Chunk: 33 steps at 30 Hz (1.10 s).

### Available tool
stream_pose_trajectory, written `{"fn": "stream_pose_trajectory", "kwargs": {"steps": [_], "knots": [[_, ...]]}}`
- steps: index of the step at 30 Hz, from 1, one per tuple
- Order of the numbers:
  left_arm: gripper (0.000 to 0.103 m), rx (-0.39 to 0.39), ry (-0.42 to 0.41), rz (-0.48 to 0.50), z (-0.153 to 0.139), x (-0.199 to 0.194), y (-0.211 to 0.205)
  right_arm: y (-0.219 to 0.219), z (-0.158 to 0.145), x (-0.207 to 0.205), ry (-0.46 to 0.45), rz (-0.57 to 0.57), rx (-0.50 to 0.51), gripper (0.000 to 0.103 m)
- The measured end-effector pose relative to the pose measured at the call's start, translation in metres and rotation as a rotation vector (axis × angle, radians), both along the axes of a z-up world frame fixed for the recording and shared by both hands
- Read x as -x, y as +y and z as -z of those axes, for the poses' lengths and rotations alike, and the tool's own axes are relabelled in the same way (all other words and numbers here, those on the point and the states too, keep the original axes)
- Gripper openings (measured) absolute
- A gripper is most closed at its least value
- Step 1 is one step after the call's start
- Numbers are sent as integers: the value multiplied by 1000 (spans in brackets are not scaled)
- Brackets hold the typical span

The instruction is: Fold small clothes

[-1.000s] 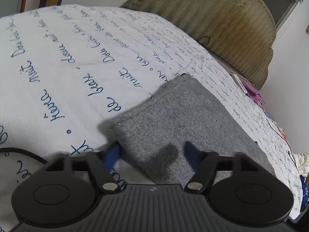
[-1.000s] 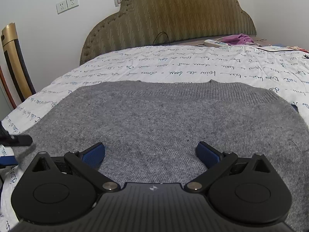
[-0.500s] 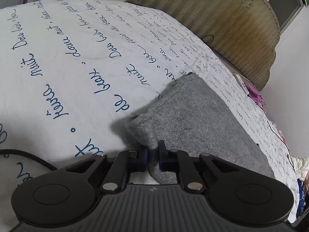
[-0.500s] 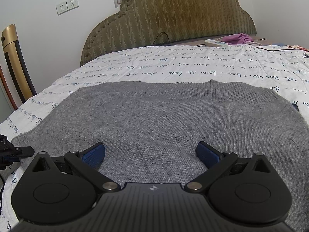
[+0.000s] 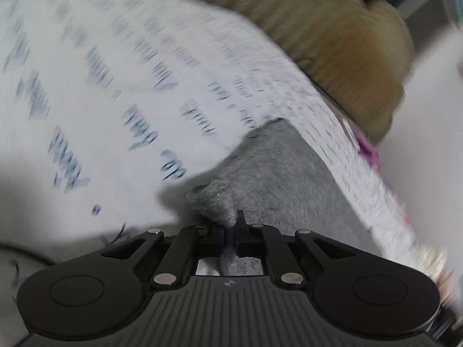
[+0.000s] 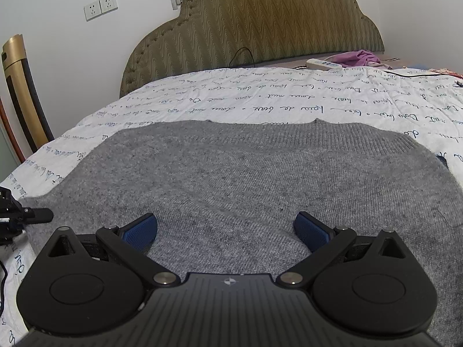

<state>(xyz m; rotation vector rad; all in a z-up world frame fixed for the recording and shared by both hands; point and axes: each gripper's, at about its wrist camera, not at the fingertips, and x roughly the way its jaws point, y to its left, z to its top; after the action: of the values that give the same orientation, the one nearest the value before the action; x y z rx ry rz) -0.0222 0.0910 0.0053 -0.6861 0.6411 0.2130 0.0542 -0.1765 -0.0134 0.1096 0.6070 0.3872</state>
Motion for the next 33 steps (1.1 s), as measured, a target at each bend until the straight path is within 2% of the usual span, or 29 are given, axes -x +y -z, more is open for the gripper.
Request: {"fn": "stream_pose_trajectory", "kwargs": {"steps": [4,6,10,12,14,15,18,22,27,29,33], "knots": [[6,-354,-128,209,-14,5,-50,1,-5,-4,23,9,-1,102],[6,-454,-170,281,-15,11,-69,5,-21,-18,111,9,-38,101],[6,-630,-239,393,-13,18,-103,22,-67,-64,256,-125,-267,100],[6,-673,-247,419,-9,21,-112,44,-83,-94,334,-192,-329,100],[6,-683,-241,439,-5,20,-115,76,-89,-122,424,-274,-348,93],[6,-678,-233,440,-4,19,-115,94,-91,-133,456,-311,-324,91],[6,-642,-205,424,-1,12,-108,159,-94,-151,475,-387,-127,88],[6,-621,-168,366,-1,12,-98,229,-83,-159,483,-422,134,88],[7,-622,-145,294,-5,16,-83,276,-58,-156,498,-464,364,92],[9,-566,-114,274,-4,14,-71,279,-53,-157,512,-469,371,98],[12,-476,-60,254,1,9,-54,272,-53,-164,544,-480,329,101]]}}
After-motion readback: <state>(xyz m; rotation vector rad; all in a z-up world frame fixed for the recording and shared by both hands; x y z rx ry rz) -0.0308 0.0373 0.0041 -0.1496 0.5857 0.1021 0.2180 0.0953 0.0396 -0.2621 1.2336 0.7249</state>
